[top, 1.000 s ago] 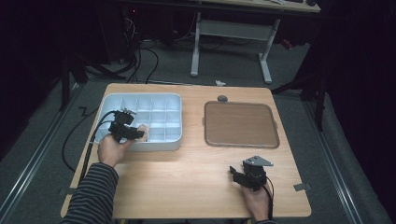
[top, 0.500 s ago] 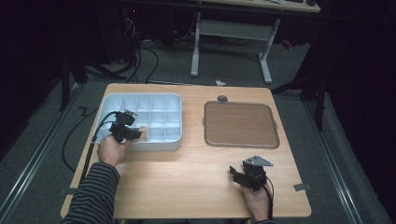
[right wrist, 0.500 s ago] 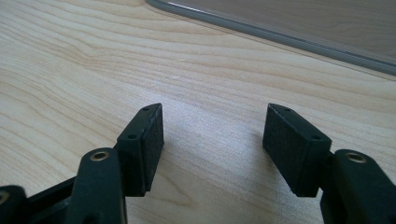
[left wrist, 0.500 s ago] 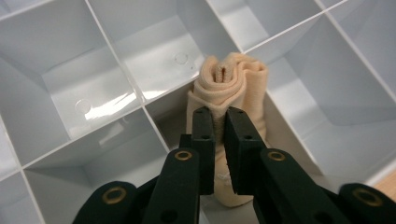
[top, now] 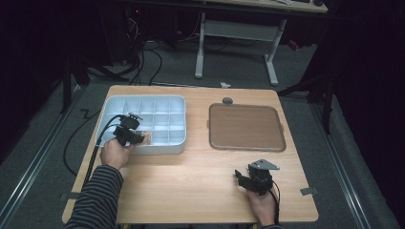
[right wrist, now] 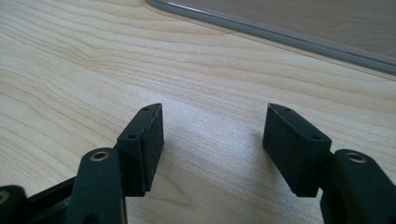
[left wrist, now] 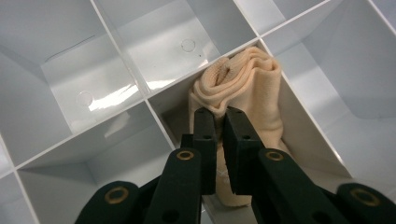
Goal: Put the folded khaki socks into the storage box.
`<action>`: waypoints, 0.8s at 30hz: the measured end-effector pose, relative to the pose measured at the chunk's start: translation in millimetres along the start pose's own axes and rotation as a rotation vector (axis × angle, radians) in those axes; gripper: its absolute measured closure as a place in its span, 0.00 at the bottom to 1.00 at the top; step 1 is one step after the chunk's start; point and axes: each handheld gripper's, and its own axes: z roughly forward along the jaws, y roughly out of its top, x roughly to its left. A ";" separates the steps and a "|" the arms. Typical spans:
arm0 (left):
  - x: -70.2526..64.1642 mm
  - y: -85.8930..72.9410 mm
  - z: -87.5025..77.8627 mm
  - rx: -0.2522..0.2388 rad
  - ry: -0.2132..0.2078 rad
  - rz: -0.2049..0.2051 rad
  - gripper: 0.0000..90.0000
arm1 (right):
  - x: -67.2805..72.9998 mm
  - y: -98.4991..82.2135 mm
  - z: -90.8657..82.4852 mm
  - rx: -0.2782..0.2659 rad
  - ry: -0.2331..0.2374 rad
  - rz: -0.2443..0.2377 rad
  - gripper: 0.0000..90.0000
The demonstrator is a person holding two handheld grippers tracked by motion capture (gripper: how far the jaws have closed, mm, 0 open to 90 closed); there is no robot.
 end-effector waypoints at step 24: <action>-3.2 -15.5 -30.6 -0.154 -0.033 -0.029 0.68 | -0.2 0.0 0.0 -0.001 0.001 -0.002 0.42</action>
